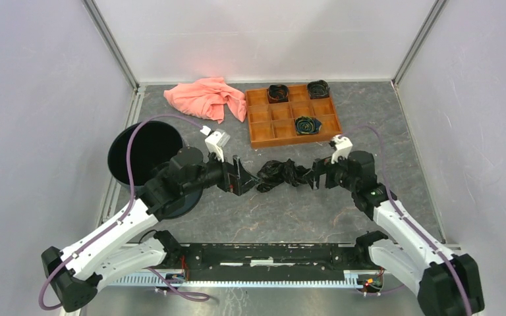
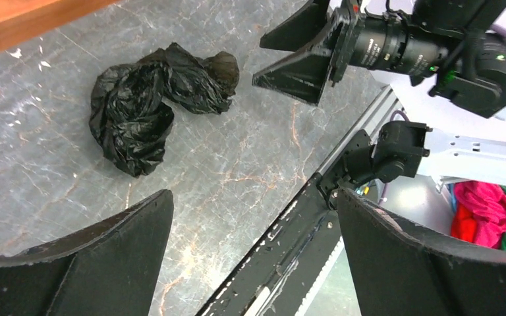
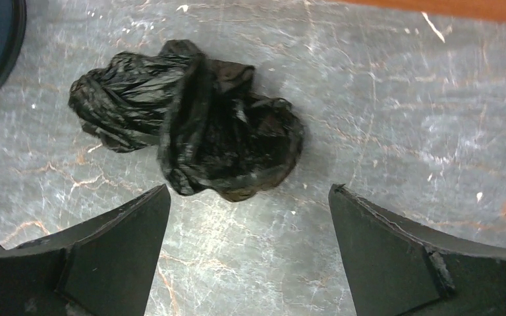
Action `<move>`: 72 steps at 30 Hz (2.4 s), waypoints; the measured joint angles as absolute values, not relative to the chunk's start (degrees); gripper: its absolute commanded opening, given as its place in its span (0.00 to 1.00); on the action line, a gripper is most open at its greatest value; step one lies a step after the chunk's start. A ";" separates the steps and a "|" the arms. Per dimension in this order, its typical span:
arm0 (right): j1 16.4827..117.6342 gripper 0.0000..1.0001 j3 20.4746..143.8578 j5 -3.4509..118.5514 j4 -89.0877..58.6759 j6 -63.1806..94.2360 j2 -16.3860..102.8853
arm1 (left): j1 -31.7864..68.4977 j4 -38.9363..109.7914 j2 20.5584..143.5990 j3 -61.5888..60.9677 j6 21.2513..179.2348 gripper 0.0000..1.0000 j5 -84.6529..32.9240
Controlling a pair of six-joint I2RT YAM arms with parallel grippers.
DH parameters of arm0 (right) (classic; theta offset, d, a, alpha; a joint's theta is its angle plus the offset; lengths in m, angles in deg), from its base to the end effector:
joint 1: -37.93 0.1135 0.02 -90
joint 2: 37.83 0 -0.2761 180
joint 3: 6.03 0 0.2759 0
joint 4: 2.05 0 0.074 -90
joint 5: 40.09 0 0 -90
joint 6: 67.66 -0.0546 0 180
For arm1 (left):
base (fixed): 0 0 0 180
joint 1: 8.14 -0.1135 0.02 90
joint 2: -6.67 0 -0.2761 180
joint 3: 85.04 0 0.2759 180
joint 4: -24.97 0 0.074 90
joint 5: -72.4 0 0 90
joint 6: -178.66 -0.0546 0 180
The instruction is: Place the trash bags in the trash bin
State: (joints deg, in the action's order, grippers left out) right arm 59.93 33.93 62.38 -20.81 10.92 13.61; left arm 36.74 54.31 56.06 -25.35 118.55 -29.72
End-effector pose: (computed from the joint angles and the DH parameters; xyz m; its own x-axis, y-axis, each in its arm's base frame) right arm 0.2072 0.0964 0.2104 -0.5644 -0.0195 -0.8253 -0.4356 0.8562 0.2777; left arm 0.1564 -0.1719 0.3309 -0.6143 -0.0759 -0.7854 0.6049 0.5939 -0.5305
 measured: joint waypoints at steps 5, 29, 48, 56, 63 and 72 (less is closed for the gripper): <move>50.99 0.83 28.03 73.70 -12.96 5.81 16.25 | 36.72 52.01 57.09 -27.95 122.25 1.00 -30.86; 60.15 0.01 19.92 92.13 13.88 -2.54 21.08 | 45.07 39.18 76.14 -29.80 133.66 0.85 -29.11; 66.97 0.00 28.18 92.80 10.56 -8.51 7.64 | 45.09 42.02 66.40 -34.90 136.19 0.72 -19.91; 68.70 0.00 28.95 92.32 9.95 -8.88 6.94 | 45.09 40.78 64.69 -38.39 139.73 0.68 -18.07; 69.44 0.00 29.06 91.78 8.26 -8.81 5.06 | 45.07 39.01 65.94 -39.03 141.74 0.52 -17.24; 69.46 0.00 30.32 90.60 4.09 -6.48 3.60 | 45.02 43.38 59.64 -38.50 141.81 0.98 -13.16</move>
State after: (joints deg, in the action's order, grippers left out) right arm 69.46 30.32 90.60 4.09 -6.48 3.60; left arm 45.02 43.38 59.64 -38.50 141.81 -13.16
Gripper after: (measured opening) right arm 0.011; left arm 0.848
